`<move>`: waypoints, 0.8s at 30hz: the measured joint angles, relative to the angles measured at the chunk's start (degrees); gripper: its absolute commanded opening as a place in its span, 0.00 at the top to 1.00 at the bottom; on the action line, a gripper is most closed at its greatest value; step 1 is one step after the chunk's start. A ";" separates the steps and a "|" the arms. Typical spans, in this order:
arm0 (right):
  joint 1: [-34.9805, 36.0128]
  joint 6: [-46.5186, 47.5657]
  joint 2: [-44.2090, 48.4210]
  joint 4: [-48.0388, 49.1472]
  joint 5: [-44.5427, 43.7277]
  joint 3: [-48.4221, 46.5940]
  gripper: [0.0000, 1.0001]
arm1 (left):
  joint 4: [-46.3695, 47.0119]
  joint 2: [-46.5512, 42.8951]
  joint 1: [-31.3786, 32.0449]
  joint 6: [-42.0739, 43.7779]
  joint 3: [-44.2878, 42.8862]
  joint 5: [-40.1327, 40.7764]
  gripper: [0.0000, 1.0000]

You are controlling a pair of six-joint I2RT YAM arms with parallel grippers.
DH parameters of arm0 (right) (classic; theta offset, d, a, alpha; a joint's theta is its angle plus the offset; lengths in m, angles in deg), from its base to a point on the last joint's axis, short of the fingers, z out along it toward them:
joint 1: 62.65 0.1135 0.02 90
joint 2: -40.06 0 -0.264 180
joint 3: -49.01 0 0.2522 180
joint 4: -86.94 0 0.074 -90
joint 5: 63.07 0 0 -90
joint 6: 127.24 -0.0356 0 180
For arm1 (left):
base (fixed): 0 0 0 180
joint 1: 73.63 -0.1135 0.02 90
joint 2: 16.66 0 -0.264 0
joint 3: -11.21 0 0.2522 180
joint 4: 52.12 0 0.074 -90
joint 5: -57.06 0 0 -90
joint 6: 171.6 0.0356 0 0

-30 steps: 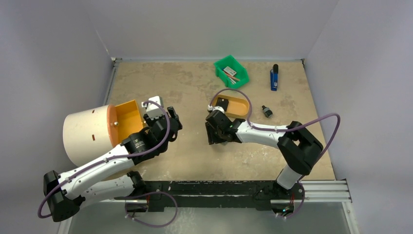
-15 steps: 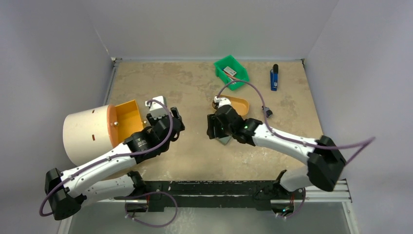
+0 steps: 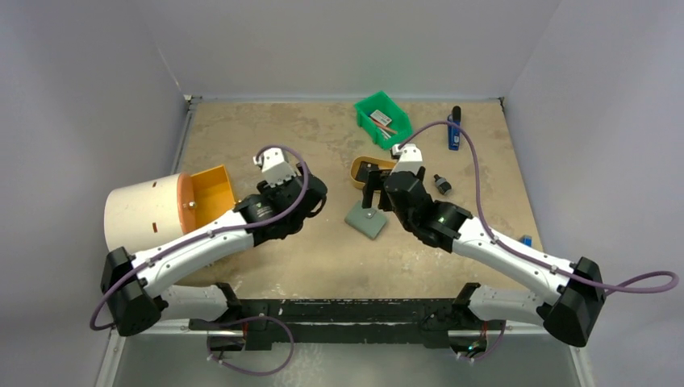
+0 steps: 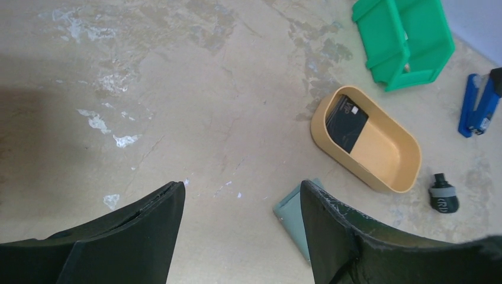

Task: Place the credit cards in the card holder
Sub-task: Reset both arms

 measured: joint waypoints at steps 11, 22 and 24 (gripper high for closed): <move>-14.53 0.59 -1.70 3.67 2.71 -1.27 0.01 | -9.22 13.35 0.00 7.08 -13.40 -2.10 0.16; -28.46 3.39 1.73 -0.96 5.79 -13.86 0.01 | -4.09 11.78 -0.44 28.39 -26.51 -2.47 0.11; -28.13 6.56 6.40 0.00 5.81 -15.76 0.01 | -2.75 11.21 -0.46 31.91 -30.29 -1.07 0.11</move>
